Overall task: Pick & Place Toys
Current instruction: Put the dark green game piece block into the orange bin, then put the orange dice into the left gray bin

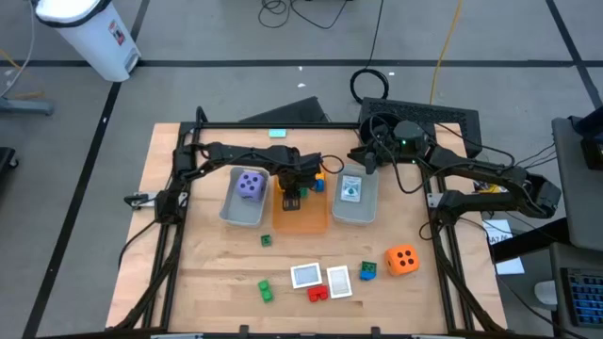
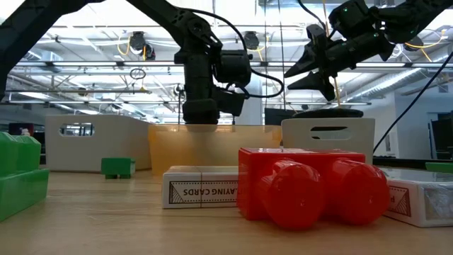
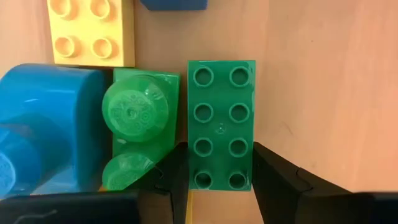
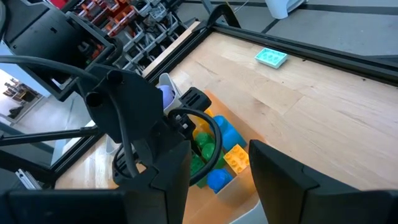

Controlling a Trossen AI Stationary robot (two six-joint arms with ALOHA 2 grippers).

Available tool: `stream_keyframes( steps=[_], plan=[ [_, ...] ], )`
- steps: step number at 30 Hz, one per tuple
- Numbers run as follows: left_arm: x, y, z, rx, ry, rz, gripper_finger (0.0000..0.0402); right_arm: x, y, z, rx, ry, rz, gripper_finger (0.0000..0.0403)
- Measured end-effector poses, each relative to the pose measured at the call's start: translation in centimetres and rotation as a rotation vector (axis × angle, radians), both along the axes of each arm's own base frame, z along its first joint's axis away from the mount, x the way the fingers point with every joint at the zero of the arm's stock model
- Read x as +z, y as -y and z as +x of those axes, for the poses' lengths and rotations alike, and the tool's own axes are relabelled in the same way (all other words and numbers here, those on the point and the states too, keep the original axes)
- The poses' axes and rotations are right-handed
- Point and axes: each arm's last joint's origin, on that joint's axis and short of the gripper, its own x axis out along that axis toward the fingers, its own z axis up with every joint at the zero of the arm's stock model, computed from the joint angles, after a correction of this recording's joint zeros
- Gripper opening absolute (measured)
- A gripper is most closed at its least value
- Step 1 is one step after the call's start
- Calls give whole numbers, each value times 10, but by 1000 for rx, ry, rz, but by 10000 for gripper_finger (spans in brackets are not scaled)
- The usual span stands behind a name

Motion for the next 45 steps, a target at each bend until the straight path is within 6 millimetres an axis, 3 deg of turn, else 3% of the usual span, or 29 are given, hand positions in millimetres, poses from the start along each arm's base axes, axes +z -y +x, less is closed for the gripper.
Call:
stream_keyframes(
  steps=[3,13,27,37,45],
  plan=[
    [0,0,1,2,6,2,141,0,0,0,0,0,0,157],
    [0,-1,1,18,0,44,242,0,0,0,0,0,2,157],
    [3,0,0,56,-21,44,252,0,0,0,0,0,3,157],
    [39,-1,8,58,-19,44,216,0,0,0,0,1,3,157],
    [103,-8,18,106,111,-40,163,0,0,0,3,2,4,157]
  ],
)
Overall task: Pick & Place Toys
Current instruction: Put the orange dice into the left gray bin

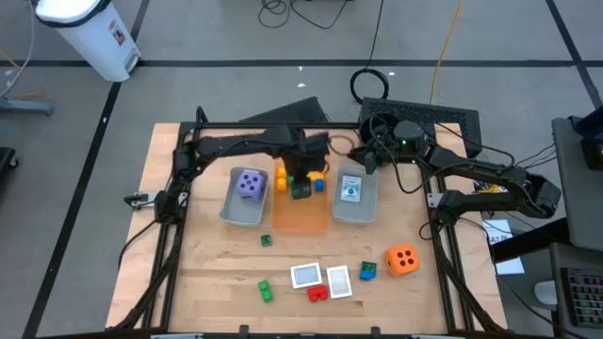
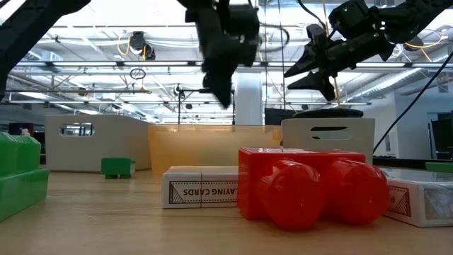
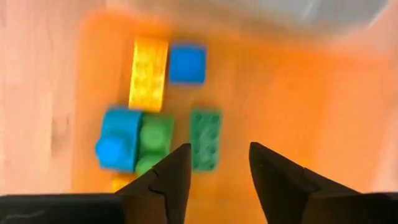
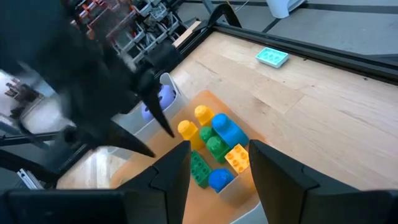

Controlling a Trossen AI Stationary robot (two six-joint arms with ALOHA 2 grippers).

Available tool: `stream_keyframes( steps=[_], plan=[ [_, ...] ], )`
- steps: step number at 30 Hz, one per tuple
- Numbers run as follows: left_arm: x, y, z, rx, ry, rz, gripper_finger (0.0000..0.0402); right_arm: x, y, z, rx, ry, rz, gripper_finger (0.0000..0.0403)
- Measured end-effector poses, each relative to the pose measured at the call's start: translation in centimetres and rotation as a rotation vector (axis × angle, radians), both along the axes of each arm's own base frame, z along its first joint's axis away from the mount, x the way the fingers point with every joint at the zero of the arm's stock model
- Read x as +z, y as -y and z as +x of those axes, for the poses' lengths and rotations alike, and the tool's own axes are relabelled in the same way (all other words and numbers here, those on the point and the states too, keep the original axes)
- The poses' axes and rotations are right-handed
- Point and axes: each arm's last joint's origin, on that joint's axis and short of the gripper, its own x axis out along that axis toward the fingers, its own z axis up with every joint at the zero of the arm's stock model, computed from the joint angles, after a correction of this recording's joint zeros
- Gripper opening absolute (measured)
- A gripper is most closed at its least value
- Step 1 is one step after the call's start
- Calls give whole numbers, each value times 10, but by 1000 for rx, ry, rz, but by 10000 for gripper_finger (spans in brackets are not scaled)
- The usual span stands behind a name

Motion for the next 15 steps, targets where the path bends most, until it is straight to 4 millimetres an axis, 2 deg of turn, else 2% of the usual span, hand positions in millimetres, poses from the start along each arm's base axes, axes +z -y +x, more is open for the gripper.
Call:
stream_keyframes(
  steps=[6,11,13,15],
  plan=[
    [67,-16,-5,73,390,-187,132,0,0,0,-5,6,24,157],
    [122,-21,-25,108,697,-113,116,-1,0,0,-3,0,24,157],
    [135,-20,-33,125,785,-89,113,-1,0,0,-4,1,31,157],
    [139,-17,-41,145,856,-95,113,-1,-2,1,10,4,42,157]
  ],
)
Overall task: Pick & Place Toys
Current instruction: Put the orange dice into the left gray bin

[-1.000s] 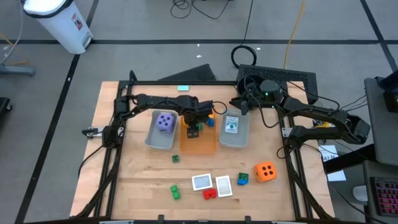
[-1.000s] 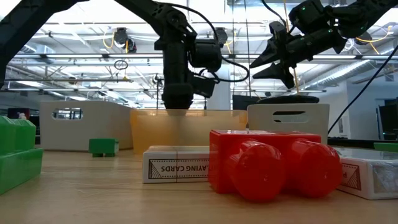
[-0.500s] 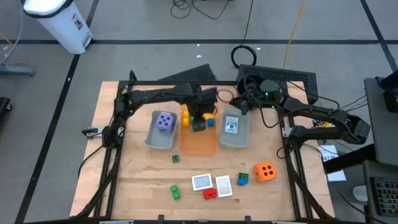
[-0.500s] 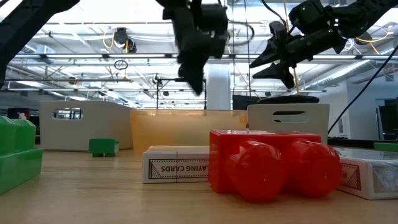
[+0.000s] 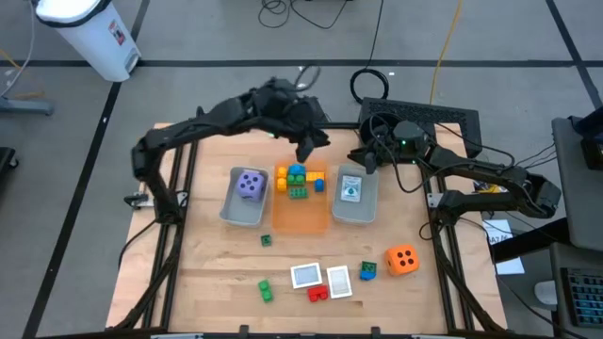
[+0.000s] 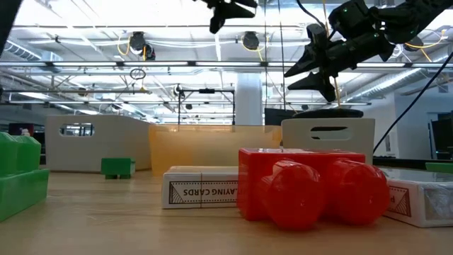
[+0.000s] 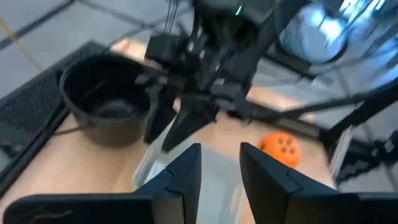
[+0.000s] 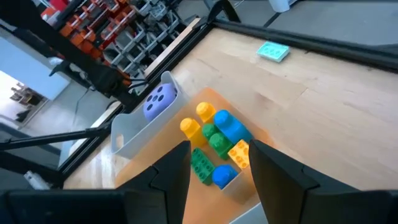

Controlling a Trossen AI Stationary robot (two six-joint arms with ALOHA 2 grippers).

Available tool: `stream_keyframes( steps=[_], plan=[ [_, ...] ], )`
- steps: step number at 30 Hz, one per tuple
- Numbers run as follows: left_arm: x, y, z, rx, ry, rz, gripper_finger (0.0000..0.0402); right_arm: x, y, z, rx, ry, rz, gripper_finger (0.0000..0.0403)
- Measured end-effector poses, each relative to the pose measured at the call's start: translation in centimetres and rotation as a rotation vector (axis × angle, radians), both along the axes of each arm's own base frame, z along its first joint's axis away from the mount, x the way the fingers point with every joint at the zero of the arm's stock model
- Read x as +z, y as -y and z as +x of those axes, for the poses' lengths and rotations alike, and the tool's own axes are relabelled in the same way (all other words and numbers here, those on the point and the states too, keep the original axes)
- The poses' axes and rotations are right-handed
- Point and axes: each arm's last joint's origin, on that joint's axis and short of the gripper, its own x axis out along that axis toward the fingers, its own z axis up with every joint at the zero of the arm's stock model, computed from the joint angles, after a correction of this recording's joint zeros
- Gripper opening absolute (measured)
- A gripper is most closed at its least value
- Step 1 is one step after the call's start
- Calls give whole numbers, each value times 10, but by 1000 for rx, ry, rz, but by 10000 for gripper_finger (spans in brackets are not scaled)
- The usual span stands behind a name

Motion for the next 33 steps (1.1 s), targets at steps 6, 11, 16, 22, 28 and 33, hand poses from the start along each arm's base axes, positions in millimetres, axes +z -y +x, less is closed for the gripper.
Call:
stream_keyframes(
  steps=[6,11,16,22,28,33],
  plan=[
    [-33,16,-27,70,151,-163,113,0,-12,6,95,8,7,157],
    [-59,45,-52,142,320,-256,113,1,-28,14,175,13,-7,157],
    [-86,81,-70,223,305,-307,113,2,-43,20,248,21,-11,157],
    [-102,122,-81,165,197,-319,113,3,-64,26,334,32,24,157],
    [-119,145,-94,74,-45,-313,113,15,-98,35,458,152,70,157],
    [-124,159,-105,-37,-165,-308,113,37,-134,40,464,214,109,151]
  ],
)
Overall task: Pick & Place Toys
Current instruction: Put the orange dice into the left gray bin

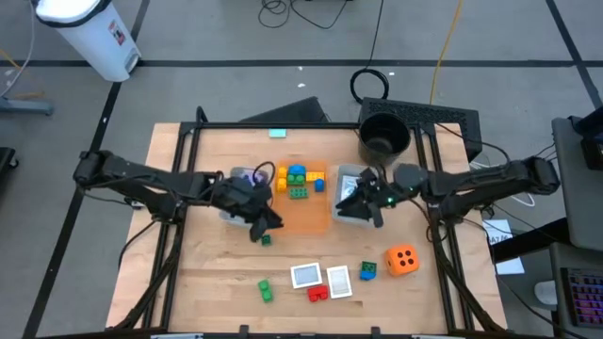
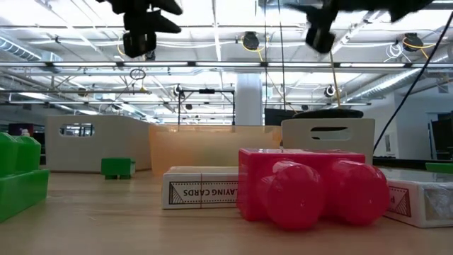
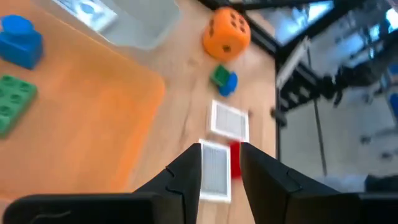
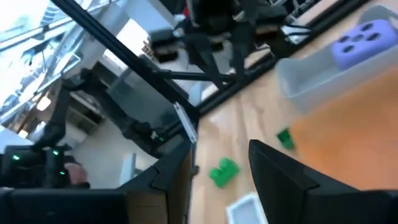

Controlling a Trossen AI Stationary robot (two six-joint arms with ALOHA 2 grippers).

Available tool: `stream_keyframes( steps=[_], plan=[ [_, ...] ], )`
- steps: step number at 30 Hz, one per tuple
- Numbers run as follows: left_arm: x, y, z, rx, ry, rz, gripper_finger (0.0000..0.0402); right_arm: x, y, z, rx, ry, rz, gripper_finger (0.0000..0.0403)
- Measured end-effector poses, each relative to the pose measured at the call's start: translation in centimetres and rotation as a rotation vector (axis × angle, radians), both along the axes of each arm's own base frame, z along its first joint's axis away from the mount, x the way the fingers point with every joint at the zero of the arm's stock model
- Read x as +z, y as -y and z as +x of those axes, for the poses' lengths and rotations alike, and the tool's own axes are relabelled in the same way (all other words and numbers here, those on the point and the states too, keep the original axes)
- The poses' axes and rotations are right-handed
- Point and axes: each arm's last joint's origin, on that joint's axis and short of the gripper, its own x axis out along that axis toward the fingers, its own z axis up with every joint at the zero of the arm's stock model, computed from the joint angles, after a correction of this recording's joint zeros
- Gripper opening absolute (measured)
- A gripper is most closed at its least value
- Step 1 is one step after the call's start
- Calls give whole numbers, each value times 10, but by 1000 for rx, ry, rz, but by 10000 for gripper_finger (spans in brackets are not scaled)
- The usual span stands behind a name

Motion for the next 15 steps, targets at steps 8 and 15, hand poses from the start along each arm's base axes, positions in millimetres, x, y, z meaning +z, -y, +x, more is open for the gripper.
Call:
stream_keyframes(
  steps=[8,15],
  plan=[
    [-2,21,-5,-179,5,82,113,35,-60,-9,37,-316,-24,119],
    [-2,24,-6,-228,26,131,113,22,-107,-33,76,-879,17,98]
  ],
)
